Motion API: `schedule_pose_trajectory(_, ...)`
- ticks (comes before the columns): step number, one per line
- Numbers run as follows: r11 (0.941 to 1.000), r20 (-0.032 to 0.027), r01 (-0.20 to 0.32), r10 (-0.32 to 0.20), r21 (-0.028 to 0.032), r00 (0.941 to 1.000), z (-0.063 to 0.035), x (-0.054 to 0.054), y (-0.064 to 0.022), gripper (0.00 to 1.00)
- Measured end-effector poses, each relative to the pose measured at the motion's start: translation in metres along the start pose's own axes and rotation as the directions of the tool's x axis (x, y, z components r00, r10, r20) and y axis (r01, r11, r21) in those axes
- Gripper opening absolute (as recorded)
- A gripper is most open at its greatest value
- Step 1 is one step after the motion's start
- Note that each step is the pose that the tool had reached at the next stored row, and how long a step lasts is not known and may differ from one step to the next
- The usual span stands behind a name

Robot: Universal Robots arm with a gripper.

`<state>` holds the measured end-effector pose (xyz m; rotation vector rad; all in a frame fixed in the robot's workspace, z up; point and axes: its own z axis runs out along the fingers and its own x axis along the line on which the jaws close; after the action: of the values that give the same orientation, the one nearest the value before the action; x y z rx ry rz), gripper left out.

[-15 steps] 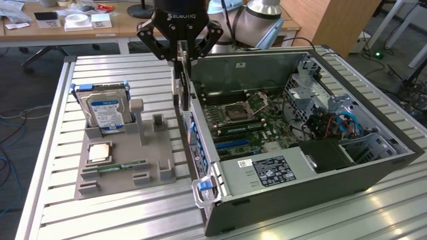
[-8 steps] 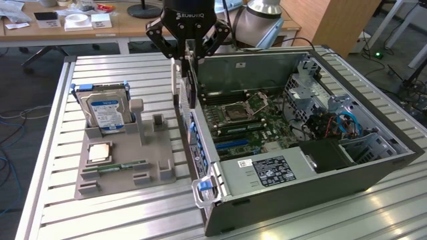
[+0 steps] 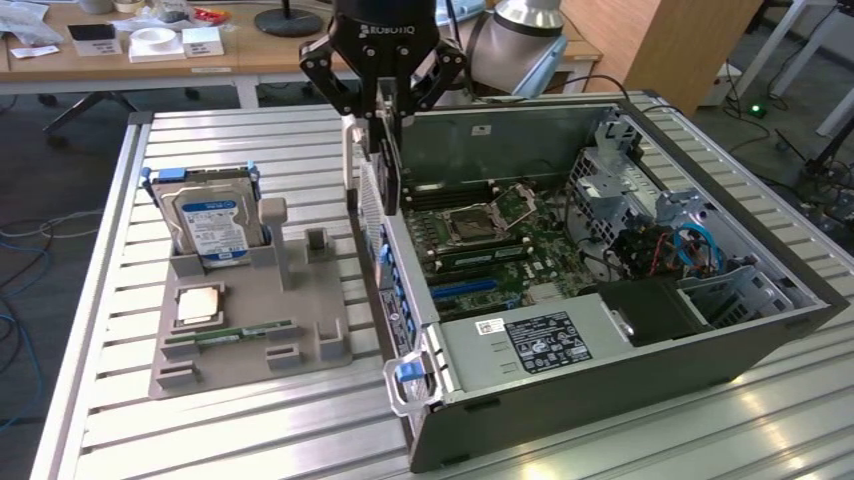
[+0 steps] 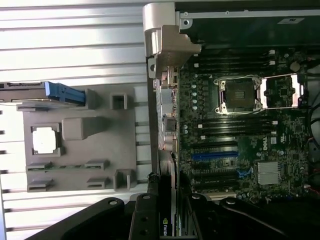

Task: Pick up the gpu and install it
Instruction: 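Pick up the gpu and move the gpu toward the slot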

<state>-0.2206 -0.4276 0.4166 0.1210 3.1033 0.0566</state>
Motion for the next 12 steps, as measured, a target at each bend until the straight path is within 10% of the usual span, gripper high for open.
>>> schedule_pose_trajectory(12, 1.0000, 0.0000, 0.000, 0.000, 0.0000, 1.0000, 0.0005, -0.0097, 0.0028, 0.26)
